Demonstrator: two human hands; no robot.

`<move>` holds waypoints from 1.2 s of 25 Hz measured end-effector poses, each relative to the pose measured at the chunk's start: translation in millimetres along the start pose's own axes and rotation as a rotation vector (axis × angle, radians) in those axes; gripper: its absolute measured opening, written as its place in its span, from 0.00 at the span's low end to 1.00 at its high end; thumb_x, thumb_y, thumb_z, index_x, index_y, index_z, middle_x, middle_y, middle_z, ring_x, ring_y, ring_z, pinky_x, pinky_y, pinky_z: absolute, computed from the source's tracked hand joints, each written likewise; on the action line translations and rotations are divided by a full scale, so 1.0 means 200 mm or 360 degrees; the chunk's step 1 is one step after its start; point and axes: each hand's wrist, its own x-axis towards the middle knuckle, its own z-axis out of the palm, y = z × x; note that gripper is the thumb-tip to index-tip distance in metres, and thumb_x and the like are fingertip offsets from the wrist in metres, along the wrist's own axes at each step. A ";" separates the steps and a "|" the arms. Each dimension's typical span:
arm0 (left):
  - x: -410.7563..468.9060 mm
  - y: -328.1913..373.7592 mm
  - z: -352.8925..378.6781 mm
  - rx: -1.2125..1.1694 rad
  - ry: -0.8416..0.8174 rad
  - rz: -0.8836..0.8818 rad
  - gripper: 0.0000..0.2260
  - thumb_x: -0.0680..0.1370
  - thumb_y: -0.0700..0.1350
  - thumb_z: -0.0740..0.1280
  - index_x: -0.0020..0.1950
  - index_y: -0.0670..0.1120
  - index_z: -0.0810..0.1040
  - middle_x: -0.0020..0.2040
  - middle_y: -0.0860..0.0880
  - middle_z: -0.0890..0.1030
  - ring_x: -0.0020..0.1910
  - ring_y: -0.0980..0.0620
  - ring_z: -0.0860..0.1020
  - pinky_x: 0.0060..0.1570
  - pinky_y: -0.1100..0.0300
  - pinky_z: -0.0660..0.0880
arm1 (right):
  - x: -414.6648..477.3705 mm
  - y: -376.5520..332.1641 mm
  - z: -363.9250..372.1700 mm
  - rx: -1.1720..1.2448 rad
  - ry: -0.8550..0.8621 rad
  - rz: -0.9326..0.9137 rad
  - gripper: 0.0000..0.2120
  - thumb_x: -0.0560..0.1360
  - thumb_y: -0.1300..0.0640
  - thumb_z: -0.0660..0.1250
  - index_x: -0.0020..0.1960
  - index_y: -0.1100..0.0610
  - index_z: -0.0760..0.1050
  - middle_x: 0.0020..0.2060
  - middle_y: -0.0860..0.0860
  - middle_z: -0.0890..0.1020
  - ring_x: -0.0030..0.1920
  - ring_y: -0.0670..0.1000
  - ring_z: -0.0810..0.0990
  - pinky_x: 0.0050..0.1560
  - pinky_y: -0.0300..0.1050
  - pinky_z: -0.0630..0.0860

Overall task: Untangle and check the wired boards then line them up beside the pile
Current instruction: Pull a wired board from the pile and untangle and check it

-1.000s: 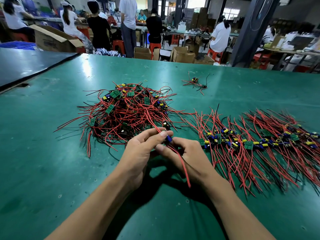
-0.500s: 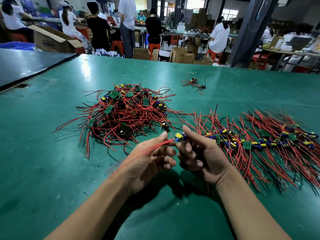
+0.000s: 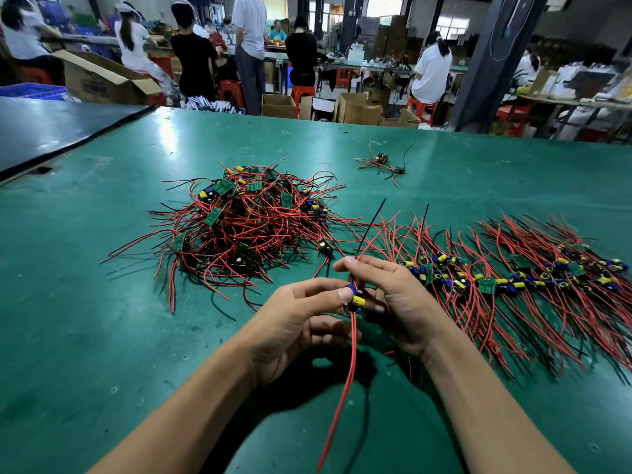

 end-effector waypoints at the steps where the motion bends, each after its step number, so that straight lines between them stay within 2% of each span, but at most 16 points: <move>1: 0.00 0.00 0.00 0.0004 -0.0021 0.0004 0.09 0.69 0.45 0.75 0.49 0.45 0.85 0.42 0.45 0.84 0.31 0.48 0.82 0.36 0.58 0.80 | 0.00 0.00 0.00 -0.0007 0.0003 -0.0007 0.09 0.71 0.48 0.72 0.44 0.53 0.85 0.35 0.59 0.68 0.32 0.50 0.61 0.36 0.45 0.49; 3: 0.01 -0.01 -0.01 0.0046 0.0005 0.0025 0.11 0.72 0.46 0.73 0.52 0.42 0.83 0.40 0.45 0.82 0.31 0.48 0.81 0.38 0.57 0.80 | 0.00 0.01 0.00 -0.0003 -0.0031 -0.0008 0.10 0.72 0.48 0.71 0.44 0.55 0.85 0.31 0.55 0.71 0.26 0.47 0.63 0.28 0.36 0.54; 4: 0.01 -0.01 -0.01 0.0093 0.0048 0.0045 0.12 0.72 0.47 0.73 0.50 0.41 0.83 0.40 0.45 0.81 0.32 0.48 0.81 0.39 0.56 0.80 | -0.01 0.01 0.00 0.0027 -0.0076 0.0021 0.11 0.73 0.49 0.71 0.46 0.57 0.85 0.31 0.53 0.74 0.26 0.46 0.67 0.27 0.34 0.62; 5: 0.01 -0.02 0.00 0.0151 0.0099 0.0069 0.11 0.72 0.49 0.72 0.48 0.42 0.83 0.41 0.44 0.82 0.33 0.48 0.81 0.40 0.55 0.80 | -0.01 0.02 0.01 0.0066 -0.0127 0.0065 0.12 0.74 0.50 0.71 0.48 0.58 0.84 0.33 0.55 0.77 0.28 0.48 0.72 0.30 0.37 0.69; 7: 0.01 -0.03 0.00 0.0238 0.0180 0.0114 0.09 0.72 0.48 0.71 0.43 0.44 0.85 0.41 0.42 0.84 0.34 0.47 0.82 0.41 0.54 0.80 | -0.01 0.03 0.03 0.0098 -0.0178 0.0141 0.13 0.74 0.50 0.72 0.50 0.59 0.84 0.36 0.56 0.80 0.30 0.50 0.76 0.31 0.40 0.75; 9: 0.01 -0.04 0.01 0.0277 0.0226 0.0137 0.06 0.74 0.44 0.70 0.43 0.45 0.86 0.39 0.41 0.84 0.33 0.46 0.83 0.42 0.54 0.78 | -0.01 0.03 0.04 0.0099 -0.0173 0.0157 0.15 0.72 0.48 0.74 0.51 0.59 0.84 0.39 0.57 0.82 0.31 0.50 0.76 0.31 0.42 0.77; 11: 0.02 -0.04 0.01 0.0327 0.0274 0.0150 0.07 0.77 0.42 0.68 0.43 0.43 0.85 0.39 0.40 0.84 0.32 0.46 0.83 0.44 0.52 0.76 | 0.00 0.05 0.04 0.0048 -0.0168 0.0157 0.18 0.71 0.45 0.74 0.52 0.58 0.85 0.43 0.59 0.83 0.34 0.53 0.78 0.37 0.45 0.78; 12: 0.02 -0.04 0.01 0.0354 0.0296 0.0153 0.08 0.78 0.42 0.67 0.43 0.42 0.85 0.39 0.40 0.84 0.32 0.46 0.83 0.45 0.49 0.75 | 0.01 0.05 0.04 0.0012 -0.0166 0.0153 0.18 0.71 0.44 0.73 0.52 0.58 0.85 0.42 0.59 0.82 0.34 0.52 0.78 0.36 0.45 0.78; 14: 0.02 -0.05 0.00 0.0373 0.0294 0.0149 0.09 0.79 0.41 0.66 0.43 0.39 0.84 0.38 0.40 0.84 0.31 0.46 0.82 0.43 0.50 0.75 | 0.02 0.07 0.04 -0.0059 -0.0118 0.0146 0.19 0.74 0.43 0.71 0.51 0.59 0.85 0.33 0.56 0.80 0.27 0.49 0.75 0.28 0.41 0.76; 16: 0.01 -0.04 -0.01 0.0338 0.0215 0.0112 0.08 0.78 0.40 0.67 0.42 0.39 0.84 0.36 0.41 0.82 0.30 0.47 0.80 0.36 0.57 0.78 | 0.03 0.07 0.02 -0.0117 0.0039 0.0144 0.19 0.78 0.43 0.68 0.48 0.58 0.85 0.25 0.53 0.73 0.22 0.48 0.71 0.25 0.38 0.71; 19: 0.00 -0.04 -0.01 0.0406 0.0033 0.0066 0.07 0.76 0.41 0.68 0.42 0.40 0.83 0.35 0.41 0.82 0.29 0.48 0.80 0.34 0.61 0.77 | 0.05 0.04 -0.03 -0.0097 0.0332 0.0125 0.21 0.80 0.44 0.65 0.38 0.56 0.86 0.22 0.48 0.64 0.20 0.45 0.60 0.20 0.35 0.57; 22: 0.00 -0.05 0.01 0.0411 -0.0066 0.0051 0.06 0.75 0.42 0.69 0.43 0.41 0.84 0.35 0.42 0.82 0.30 0.49 0.79 0.34 0.61 0.77 | 0.06 0.00 -0.04 0.0589 0.0294 0.0271 0.25 0.80 0.49 0.64 0.28 0.57 0.80 0.25 0.49 0.70 0.19 0.43 0.59 0.16 0.34 0.55; 24: 0.00 -0.05 0.01 0.0404 -0.0059 0.0059 0.06 0.76 0.41 0.69 0.43 0.41 0.84 0.35 0.41 0.81 0.30 0.49 0.79 0.35 0.61 0.77 | 0.06 -0.01 -0.03 0.1020 0.0097 0.0371 0.19 0.77 0.52 0.65 0.29 0.58 0.77 0.27 0.50 0.71 0.19 0.44 0.59 0.15 0.34 0.55; 25: 0.00 -0.05 0.01 0.0397 -0.0026 0.0069 0.06 0.76 0.41 0.69 0.43 0.40 0.84 0.35 0.41 0.81 0.30 0.48 0.79 0.34 0.61 0.77 | 0.05 -0.01 -0.03 0.1101 0.0045 0.0368 0.17 0.75 0.52 0.65 0.30 0.59 0.76 0.27 0.50 0.71 0.19 0.44 0.60 0.15 0.34 0.55; 27: 0.00 -0.05 0.00 0.0389 0.0057 0.0095 0.07 0.77 0.40 0.68 0.44 0.37 0.82 0.34 0.40 0.80 0.28 0.48 0.78 0.31 0.62 0.76 | 0.06 0.00 -0.03 0.1011 0.0097 0.0340 0.18 0.77 0.51 0.64 0.33 0.59 0.79 0.29 0.50 0.73 0.19 0.43 0.60 0.16 0.33 0.54; 30: 0.00 -0.05 0.01 0.0419 0.0155 0.0137 0.08 0.79 0.39 0.66 0.43 0.37 0.82 0.32 0.41 0.80 0.27 0.47 0.77 0.29 0.62 0.75 | 0.07 0.03 -0.01 0.0372 0.0230 0.0212 0.23 0.79 0.41 0.62 0.40 0.58 0.85 0.30 0.48 0.73 0.21 0.42 0.60 0.19 0.34 0.53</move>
